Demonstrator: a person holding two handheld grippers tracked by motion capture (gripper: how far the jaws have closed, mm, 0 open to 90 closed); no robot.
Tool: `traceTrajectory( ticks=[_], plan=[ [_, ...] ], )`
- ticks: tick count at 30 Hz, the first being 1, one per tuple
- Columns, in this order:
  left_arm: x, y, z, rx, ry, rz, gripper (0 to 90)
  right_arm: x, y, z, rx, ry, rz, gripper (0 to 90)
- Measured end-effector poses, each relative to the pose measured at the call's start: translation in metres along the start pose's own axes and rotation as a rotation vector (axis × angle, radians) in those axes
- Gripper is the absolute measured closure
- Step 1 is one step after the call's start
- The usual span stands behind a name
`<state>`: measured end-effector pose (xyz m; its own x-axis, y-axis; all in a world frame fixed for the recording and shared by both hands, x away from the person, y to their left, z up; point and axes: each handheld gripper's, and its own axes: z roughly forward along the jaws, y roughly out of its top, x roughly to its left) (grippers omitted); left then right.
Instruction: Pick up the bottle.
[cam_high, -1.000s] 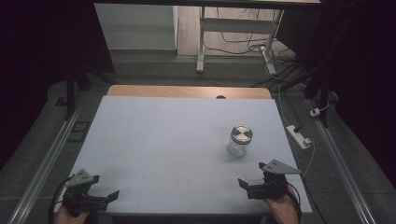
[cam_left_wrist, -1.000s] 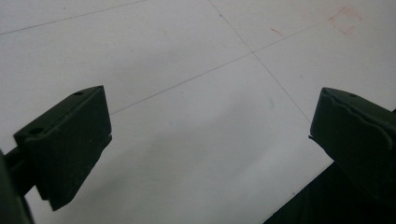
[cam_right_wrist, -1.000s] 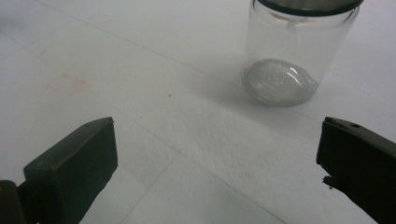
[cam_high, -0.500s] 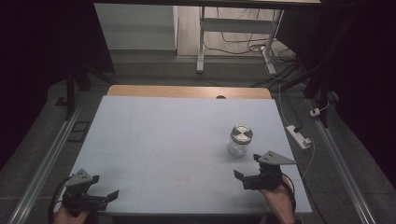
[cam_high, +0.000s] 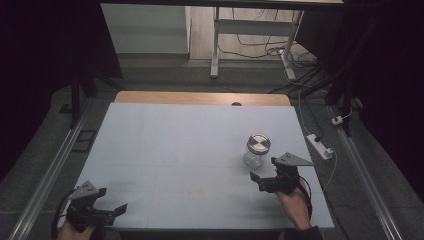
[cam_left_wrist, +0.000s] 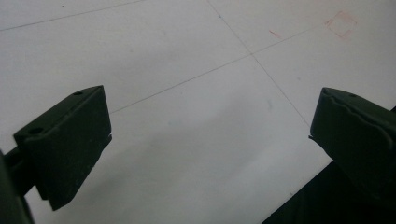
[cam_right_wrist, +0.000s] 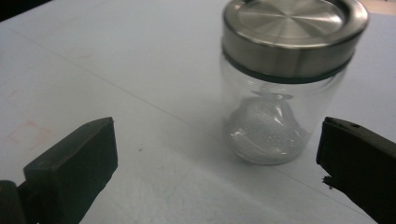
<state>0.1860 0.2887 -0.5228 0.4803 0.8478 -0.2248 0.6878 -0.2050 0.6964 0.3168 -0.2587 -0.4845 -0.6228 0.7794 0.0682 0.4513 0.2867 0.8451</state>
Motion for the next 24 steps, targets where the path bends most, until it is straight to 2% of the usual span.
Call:
traceTrajectory(
  ticks=[1, 3, 6, 12, 15, 18, 24],
  plan=[
    [0.0, 0.0, 0.0, 0.002, -0.001, 0.001, 0.0, -0.004, 0.001, 0.004, 0.014, -0.005, 0.025, 0.0],
    [0.0, 0.0, 0.0, 0.003, -0.002, 0.001, 0.0, -0.006, 0.003, 0.009, 0.02, -0.007, 0.04, 0.0],
    [0.0, 0.0, 0.001, 0.004, -0.001, 0.001, 0.0, -0.01, 0.005, 0.014, 0.028, -0.019, 0.046, 0.0],
    [0.0, 0.0, 0.001, 0.004, -0.002, 0.001, 0.0, -0.016, 0.013, 0.024, 0.047, -0.068, 0.031, 0.0],
    [0.0, 0.0, 0.001, 0.006, -0.004, 0.002, 0.0, -0.018, 0.017, 0.03, 0.063, -0.091, 0.005, 0.0],
    [0.0, 0.0, 0.0, 0.005, -0.003, 0.001, 0.0, -0.021, 0.021, 0.035, 0.071, -0.087, 0.015, 0.0],
    [0.0, 0.0, 0.001, 0.007, -0.003, 0.0, 0.0, -0.023, 0.023, 0.049, 0.117, -0.093, 0.004, 0.0]
  ],
)
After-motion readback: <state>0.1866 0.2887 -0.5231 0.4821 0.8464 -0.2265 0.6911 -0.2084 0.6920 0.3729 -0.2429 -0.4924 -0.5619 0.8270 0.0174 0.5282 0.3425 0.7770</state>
